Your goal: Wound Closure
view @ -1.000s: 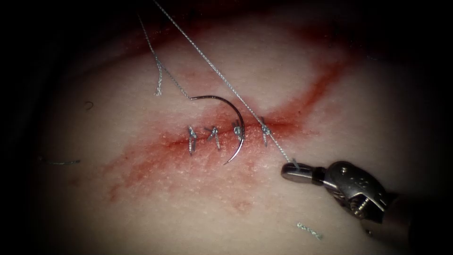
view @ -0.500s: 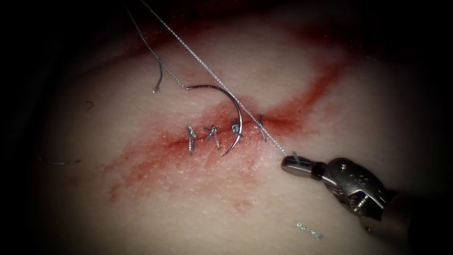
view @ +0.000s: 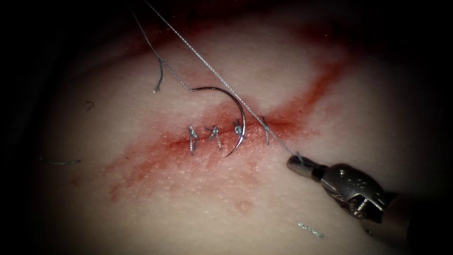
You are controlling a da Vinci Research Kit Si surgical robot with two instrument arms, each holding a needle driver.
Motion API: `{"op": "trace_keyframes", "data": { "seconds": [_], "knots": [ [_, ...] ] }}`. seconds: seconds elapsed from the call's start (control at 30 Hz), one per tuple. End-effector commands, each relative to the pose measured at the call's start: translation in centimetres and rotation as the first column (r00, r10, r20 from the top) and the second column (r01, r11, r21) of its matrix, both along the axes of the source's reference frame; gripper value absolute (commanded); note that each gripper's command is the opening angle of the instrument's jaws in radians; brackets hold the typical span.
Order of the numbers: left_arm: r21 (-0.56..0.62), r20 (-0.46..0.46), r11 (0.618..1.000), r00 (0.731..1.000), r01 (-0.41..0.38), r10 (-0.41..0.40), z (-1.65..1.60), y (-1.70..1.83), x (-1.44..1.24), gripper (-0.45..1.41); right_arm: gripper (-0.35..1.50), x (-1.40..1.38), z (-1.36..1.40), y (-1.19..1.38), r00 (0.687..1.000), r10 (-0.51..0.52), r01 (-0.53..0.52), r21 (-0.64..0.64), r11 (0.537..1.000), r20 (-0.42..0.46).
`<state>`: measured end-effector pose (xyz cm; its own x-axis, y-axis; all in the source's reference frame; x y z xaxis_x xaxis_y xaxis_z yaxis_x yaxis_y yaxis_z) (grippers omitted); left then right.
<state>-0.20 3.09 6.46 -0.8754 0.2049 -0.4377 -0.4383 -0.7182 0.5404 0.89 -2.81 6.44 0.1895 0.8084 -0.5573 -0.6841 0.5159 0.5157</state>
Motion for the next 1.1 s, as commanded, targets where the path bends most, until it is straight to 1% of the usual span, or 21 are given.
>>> {"op": "trace_keyframes", "data": {
  "seconds": [0.03,0.17,0.27,0.4,0.5,0.57,0.63,0.73,0.77,0.83,0.9,0.93,0.97,1.0,1.03,1.1],
  "knots": [
    [-0.001,-0.007,1.000,1.000,-0.006,0.006,0.06,0.05,-0.04,-0.45,-0.35,0.01,0.04,-0.08,1.000,-0.001,0.001,0.006,1.000,0.000],
    [-0.001,-0.010,1.000,1.000,-0.012,0.012,0.06,0.07,-0.01,-0.45,-0.35,-0.03,0.01,-0.14,1.000,-0.008,0.008,0.008,1.000,0.002],
    [-0.004,-0.008,1.000,1.000,-0.012,0.012,0.07,0.07,0.00,-0.45,-0.35,0.01,0.00,-0.15,1.000,-0.011,0.011,0.013,1.000,0.001],
    [-0.007,-0.012,1.000,1.000,-0.005,0.005,0.06,0.01,-0.05,-0.45,-0.35,0.16,-0.08,-0.09,0.997,0.034,-0.032,0.026,0.999,-0.071],
    [-0.014,0.001,1.000,1.000,-0.009,0.009,0.02,-0.08,-0.18,-0.45,-0.35,0.27,-0.16,0.00,0.990,0.068,-0.068,0.003,0.998,-0.125],
    [-0.019,0.016,1.000,1.000,-0.015,0.015,-0.03,-0.15,-0.32,-0.45,-0.35,0.31,-0.20,0.04,0.986,0.061,-0.066,-0.024,0.998,-0.153],
    [-0.023,0.025,0.999,0.999,-0.023,0.023,-0.09,-0.20,-0.48,-0.45,0.17,0.36,-0.23,0.09,0.984,0.066,-0.075,-0.045,0.996,-0.164],
    [-0.032,0.032,0.998,0.998,-0.047,0.048,-0.18,-0.27,-0.72,-0.45,0.83,0.41,-0.27,0.15,0.983,0.062,-0.077,-0.083,0.994,-0.171],
    [-0.034,0.034,0.998,0.998,-0.052,0.053,-0.22,-0.29,-0.78,-0.45,0.96,0.41,-0.28,0.16,0.982,0.066,-0.082,-0.085,0.993,-0.177],
    [-0.037,0.039,0.997,0.997,-0.066,0.067,-0.29,-0.33,-0.89,-0.45,1.10,0.39,-0.31,0.19,0.980,0.069,-0.088,-0.094,0.992,-0.188],
    [-0.036,0.042,0.996,0.996,-0.077,0.079,-0.38,-0.37,-0.99,-0.45,1.32,0.38,-0.34,0.23,0.978,0.071,-0.092,-0.100,0.991,-0.194],
    [-0.037,0.044,0.996,0.995,-0.085,0.086,-0.42,-0.39,-1.02,-0.45,1.38,0.37,-0.36,0.25,0.977,0.075,-0.096,-0.099,0.990,-0.197],
    [-0.039,0.047,0.995,0.995,-0.087,0.089,-0.48,-0.40,-1.06,-0.45,1.40,0.36,-0.38,0.27,0.977,0.077,-0.098,-0.098,0.990,-0.199],
    [-0.044,0.054,0.995,0.994,-0.088,0.090,-0.58,-0.43,-1.09,-0.45,1.42,0.36,-0.46,0.32,0.975,0.082,-0.104,-0.098,0.990,-0.204],
    [-0.044,0.054,0.995,0.994,-0.088,0.090,-0.58,-0.43,-1.09,-0.45,1.42,0.36,-0.46,0.32,0.975,0.082,-0.104,-0.098,0.990,-0.204],
    [-0.048,0.072,0.995,0.993,-0.088,0.091,-0.71,-0.46,-1.11,-0.45,1.42,0.35,-0.55,0.38,0.976,0.084,-0.105,-0.093,0.990,-0.203]
  ]
}}
